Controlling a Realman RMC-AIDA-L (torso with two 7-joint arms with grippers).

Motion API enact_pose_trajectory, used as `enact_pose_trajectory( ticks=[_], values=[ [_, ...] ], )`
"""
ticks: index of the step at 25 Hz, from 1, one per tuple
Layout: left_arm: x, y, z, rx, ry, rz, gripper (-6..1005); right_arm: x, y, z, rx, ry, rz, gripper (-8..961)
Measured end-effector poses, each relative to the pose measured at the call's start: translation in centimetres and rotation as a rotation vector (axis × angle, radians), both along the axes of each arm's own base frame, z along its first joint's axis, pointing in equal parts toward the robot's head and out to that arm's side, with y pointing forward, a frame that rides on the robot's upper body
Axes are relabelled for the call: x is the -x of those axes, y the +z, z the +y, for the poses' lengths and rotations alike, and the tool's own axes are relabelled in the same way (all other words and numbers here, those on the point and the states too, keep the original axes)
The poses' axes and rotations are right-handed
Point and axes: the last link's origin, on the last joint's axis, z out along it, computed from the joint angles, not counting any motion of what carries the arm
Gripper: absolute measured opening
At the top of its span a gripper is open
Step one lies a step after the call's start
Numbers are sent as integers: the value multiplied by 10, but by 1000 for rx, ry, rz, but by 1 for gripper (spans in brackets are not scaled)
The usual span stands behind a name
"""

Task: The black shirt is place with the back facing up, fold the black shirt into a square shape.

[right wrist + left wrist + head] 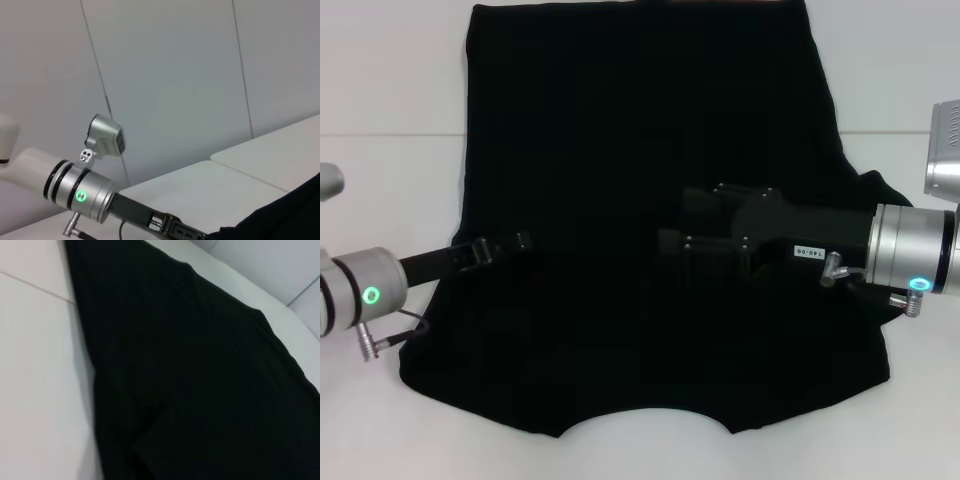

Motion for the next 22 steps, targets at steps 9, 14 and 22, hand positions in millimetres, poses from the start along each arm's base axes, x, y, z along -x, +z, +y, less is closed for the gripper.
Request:
enact_pose_trajectory(
  ticks=[9, 14, 22],
  values=[
    [-5, -6, 10, -6, 9, 35, 730, -2, 1, -2, 5, -4, 3, 791],
    [-8, -4, 14, -12, 2, 44, 729, -3, 2, -2, 6, -14, 5, 790],
    [-10, -8, 21, -6, -5, 98, 727, -4, 3, -2, 4, -16, 4, 786]
  ],
)
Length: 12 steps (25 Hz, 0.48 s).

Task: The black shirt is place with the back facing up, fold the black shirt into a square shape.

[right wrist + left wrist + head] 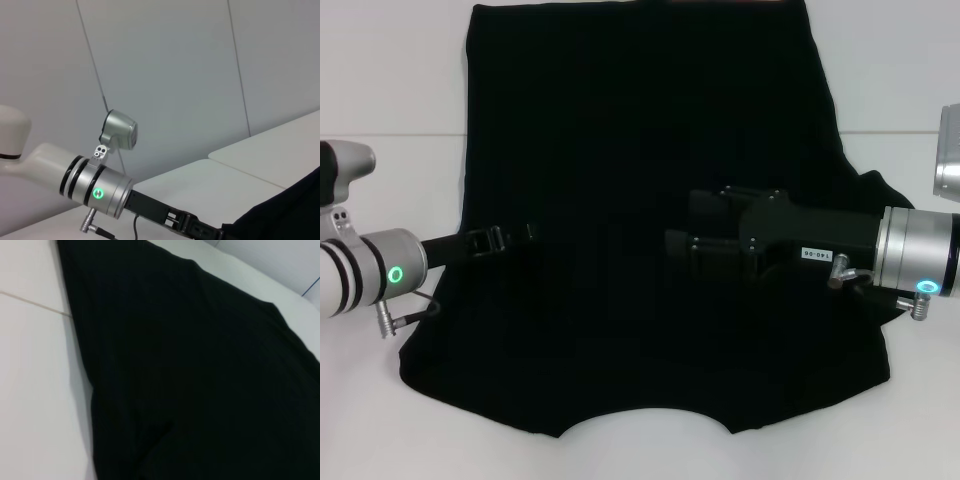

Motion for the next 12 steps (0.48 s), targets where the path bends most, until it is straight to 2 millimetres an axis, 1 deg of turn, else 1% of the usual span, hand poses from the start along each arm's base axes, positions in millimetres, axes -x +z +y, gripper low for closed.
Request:
enact_pose_trajectory(
  ticks=[6, 12],
  values=[
    [-2, -1, 1, 7, -31, 39, 675, 0, 0, 0, 0, 0, 0, 783],
    [-4, 0, 3, 7, -42, 46, 493, 0, 0, 0, 0, 1, 0, 780]
  ],
)
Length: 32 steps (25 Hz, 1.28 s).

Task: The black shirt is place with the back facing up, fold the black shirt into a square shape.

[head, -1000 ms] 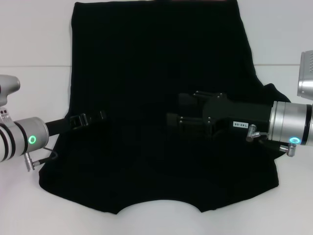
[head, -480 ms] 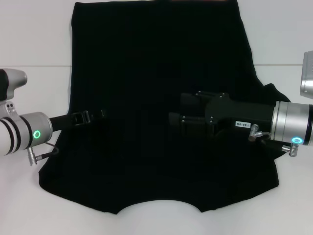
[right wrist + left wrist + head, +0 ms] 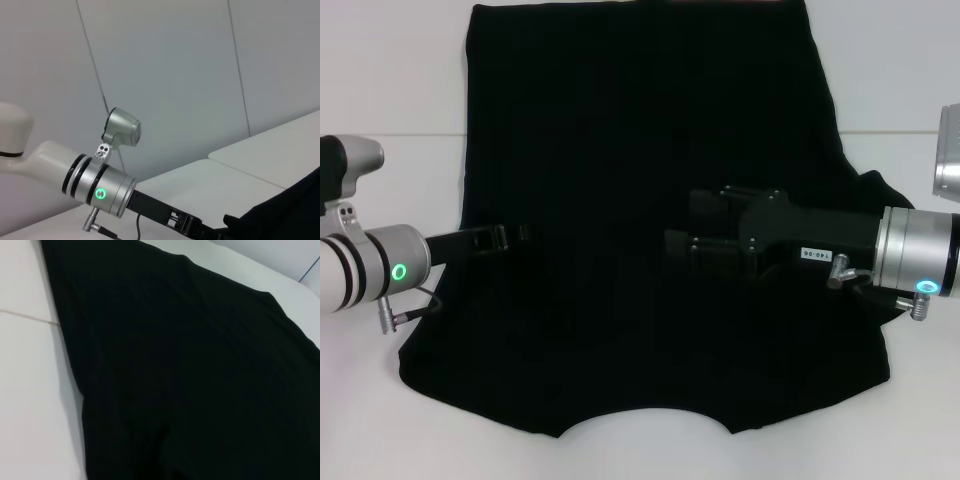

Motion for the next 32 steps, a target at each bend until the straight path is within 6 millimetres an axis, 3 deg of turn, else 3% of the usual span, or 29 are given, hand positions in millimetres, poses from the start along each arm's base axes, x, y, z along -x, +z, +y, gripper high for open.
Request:
enact_pose_trajectory(
  ticks=[5, 13, 24, 29, 32],
  values=[
    [-4, 0, 2, 6, -15, -2, 234, 0, 0, 0, 0, 0, 0, 777],
    [-23, -6, 8, 40, -76, -5, 14, -1, 0, -1, -1, -2, -1, 773],
    [-44, -18, 6, 105, -143, -55, 33, -6, 2, -1, -16, -17, -3, 767],
    [-51, -18, 3, 132, -174, -81, 246, -13, 13, 3, -61, -45, 12, 764],
    [-60, -13, -4, 172, -233, -144, 323, -20, 26, 6, -101, -79, 19, 763]
  ],
)
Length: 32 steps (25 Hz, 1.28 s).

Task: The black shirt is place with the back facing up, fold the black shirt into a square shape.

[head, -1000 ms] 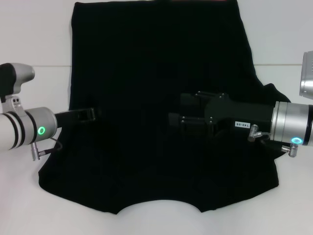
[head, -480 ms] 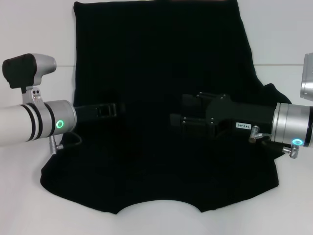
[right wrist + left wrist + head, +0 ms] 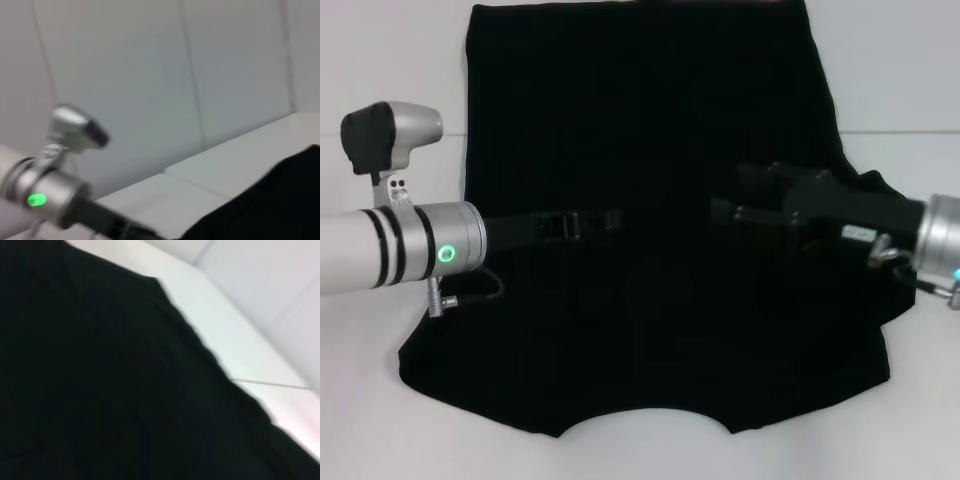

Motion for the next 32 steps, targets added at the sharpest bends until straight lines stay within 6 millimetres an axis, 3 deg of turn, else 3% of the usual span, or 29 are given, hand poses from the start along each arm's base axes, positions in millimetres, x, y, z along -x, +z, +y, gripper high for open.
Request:
enact_pose_trajectory(
  ticks=[7, 11, 16, 26, 32],
  values=[
    [-23, 5, -43, 83, -371, -153, 526, -39, 48, 16, -11, -318, 41, 759],
    [-26, -4, -66, 51, -595, -139, 718, -60, 64, 17, 20, -497, 55, 757],
    [-28, -9, -83, 12, -792, -115, 813, -83, 80, 14, 31, -692, 25, 754],
    [-22, -24, -84, 67, -907, 37, 818, -122, 98, 8, 3, -984, -39, 749],
    [-22, -30, -83, 85, -905, 63, 820, -117, 88, 13, 26, -991, -62, 746]
  ],
)
